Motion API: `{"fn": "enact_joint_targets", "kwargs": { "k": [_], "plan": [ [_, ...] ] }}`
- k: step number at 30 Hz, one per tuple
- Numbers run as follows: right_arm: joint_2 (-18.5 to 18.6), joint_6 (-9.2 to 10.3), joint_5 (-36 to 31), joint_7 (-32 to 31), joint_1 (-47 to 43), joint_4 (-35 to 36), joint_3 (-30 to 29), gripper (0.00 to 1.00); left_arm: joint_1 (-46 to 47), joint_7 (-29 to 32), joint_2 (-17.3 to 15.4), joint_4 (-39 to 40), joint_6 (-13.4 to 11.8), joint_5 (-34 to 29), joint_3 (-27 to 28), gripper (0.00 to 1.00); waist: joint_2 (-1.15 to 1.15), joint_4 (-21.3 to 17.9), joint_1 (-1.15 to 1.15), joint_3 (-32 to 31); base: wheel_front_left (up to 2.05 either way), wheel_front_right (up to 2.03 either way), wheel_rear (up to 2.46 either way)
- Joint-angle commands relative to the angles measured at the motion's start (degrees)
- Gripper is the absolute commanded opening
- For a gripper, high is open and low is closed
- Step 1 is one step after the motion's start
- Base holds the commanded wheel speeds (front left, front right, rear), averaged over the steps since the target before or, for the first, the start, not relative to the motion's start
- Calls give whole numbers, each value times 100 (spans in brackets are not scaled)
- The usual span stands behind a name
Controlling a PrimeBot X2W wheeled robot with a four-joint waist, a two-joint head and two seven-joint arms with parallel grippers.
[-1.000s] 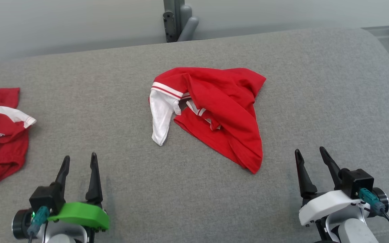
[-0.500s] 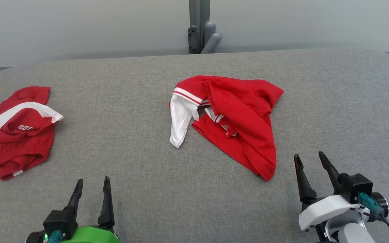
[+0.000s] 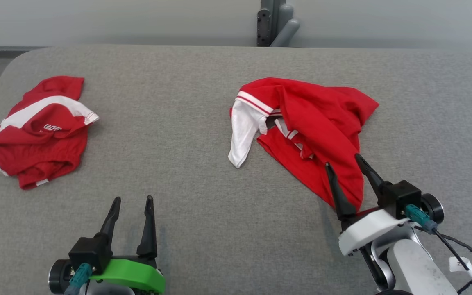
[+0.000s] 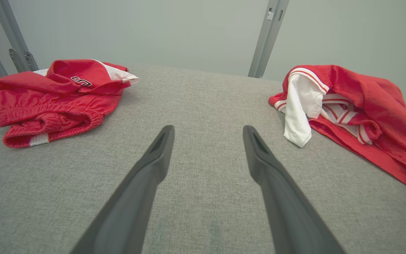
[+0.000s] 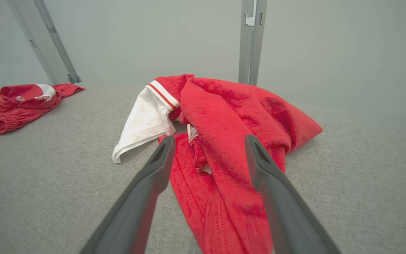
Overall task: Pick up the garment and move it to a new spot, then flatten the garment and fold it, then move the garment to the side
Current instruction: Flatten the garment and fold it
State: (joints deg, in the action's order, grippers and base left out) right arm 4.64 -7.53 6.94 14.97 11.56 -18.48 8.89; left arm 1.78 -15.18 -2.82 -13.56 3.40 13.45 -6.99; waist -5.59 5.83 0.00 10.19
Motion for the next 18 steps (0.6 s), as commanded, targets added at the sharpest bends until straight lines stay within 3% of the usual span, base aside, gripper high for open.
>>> {"fn": "enact_joint_targets", "kwargs": {
  "k": [1, 8, 18],
  "plan": [
    [75, 8, 64, 10, 181, -93, 137, 100, 97, 5, -13, -18, -27, 37, -71, 100, 0, 517, 0, 319, 0, 0, 0],
    [314, 9, 251, 10, 1028, -1063, 1062, 100, 178, 5, -11, -42, -90, 192, -327, 100, 0, 1371, 0, 649, 0, 0, 0],
    [382, 9, 520, 10, 1802, -2393, 1408, 100, 190, 5, -11, 13, -141, 341, -474, 100, 0, 2068, 0, 890, 0, 0, 0]
  ]
}}
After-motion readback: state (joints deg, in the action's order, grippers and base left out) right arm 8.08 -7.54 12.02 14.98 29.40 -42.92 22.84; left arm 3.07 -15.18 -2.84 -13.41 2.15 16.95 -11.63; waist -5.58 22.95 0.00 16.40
